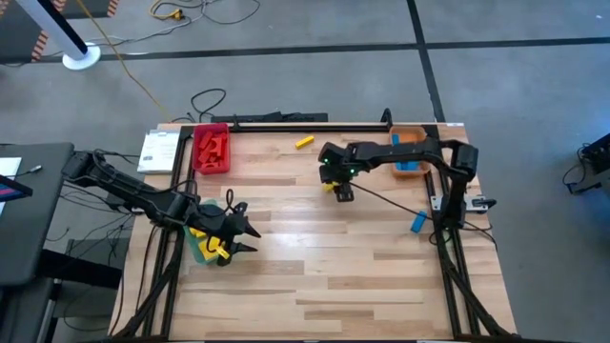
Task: Sort blocks
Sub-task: Put the yellow block into the green bin
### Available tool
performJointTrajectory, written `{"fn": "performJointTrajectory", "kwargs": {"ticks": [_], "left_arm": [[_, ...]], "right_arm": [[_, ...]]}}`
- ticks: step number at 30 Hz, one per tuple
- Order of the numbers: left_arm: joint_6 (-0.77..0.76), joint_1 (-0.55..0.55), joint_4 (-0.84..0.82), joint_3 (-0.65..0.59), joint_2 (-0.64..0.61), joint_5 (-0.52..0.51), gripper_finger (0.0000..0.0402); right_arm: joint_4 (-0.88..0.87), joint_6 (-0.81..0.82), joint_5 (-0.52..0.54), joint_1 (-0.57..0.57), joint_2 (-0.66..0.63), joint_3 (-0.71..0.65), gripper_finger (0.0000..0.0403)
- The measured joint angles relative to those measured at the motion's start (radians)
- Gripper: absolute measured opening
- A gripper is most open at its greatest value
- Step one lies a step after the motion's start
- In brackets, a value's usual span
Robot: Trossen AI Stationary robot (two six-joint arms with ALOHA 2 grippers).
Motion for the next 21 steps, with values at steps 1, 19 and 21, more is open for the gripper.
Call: {"fn": "performJointTrajectory", "kwargs": {"ticks": [1,19,21], "left_arm": [[-0.003,-0.002,0.0,0.0,0.0,0.0,0.019],[0.001,-0.019,0.021,0.0,0.0,-0.021,0.019],[0.001,-0.019,0.026,0.0,0.0,-0.021,0.019]], "right_arm": [[0.004,0.0,-0.001,-0.009,0.0,-0.005,0.0274],[0.13,0.039,-0.09,-0.046,0.044,-0.071,0.0233],[0.128,0.045,-0.099,-0.047,0.058,-0.068,0.0227]]}}
